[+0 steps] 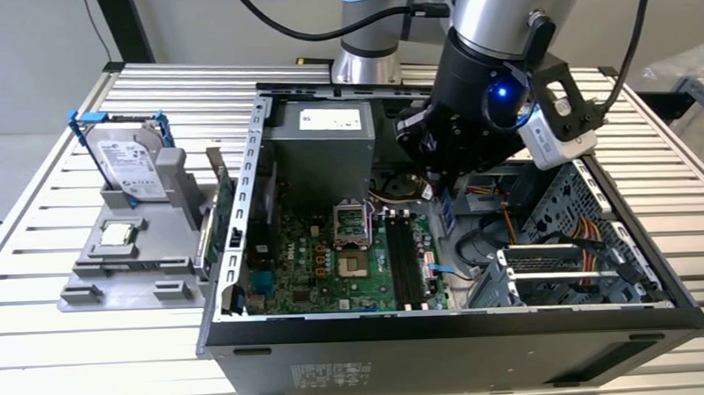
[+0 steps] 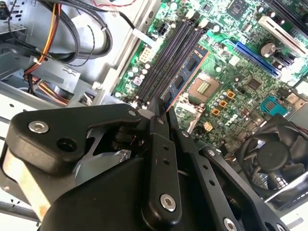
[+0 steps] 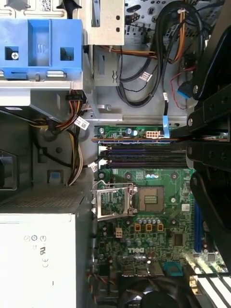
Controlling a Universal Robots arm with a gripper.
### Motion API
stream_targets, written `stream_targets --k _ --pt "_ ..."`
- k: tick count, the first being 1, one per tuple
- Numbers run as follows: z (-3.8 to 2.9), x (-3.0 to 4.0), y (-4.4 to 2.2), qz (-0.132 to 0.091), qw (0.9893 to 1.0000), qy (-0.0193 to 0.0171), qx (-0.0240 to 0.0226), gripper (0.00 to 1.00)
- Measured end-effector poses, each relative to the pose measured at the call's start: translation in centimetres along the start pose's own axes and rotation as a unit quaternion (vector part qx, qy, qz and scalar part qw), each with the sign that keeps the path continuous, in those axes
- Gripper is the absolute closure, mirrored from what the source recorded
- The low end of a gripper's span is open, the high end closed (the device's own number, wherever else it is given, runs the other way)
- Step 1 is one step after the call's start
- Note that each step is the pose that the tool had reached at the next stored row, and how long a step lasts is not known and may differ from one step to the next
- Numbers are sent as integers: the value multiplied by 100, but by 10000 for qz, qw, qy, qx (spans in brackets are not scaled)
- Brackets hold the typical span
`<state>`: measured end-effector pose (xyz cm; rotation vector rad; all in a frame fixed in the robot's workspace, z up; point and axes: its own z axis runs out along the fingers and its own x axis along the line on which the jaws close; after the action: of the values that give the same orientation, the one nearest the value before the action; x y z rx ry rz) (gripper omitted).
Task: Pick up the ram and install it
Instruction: 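Insert the ram into the slot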
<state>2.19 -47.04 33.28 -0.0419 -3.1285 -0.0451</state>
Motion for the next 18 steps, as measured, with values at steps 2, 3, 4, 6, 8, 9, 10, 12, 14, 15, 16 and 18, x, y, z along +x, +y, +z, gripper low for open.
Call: stream_targets --k 2,3,4,6,8,9,10,12,14,15,16,18 --pt "22 0 -1 0 10000 0 0 100" --pt "31 0 -1 0 10000 0 0 100" --pt "39 -1 -1 0 10000 0 1 100" --pt "51 -1 -2 0 10000 0 1 100" --pt "65 -1 -2 0 10000 0 0 100" --pt "75 -1 -2 0 10000 0 0 100" --pt "86 -1 -2 0 10000 0 0 100" --pt "101 -2 -3 0 10000 0 1 100" --pt "101 -2 -3 0 10000 0 2 100" --pt "107 -2 -3 1 10000 0 0 100" --pt "113 -2 -3 4 10000 0 -1 100" --pt "128 -3 -4 4 10000 -1 0 100"
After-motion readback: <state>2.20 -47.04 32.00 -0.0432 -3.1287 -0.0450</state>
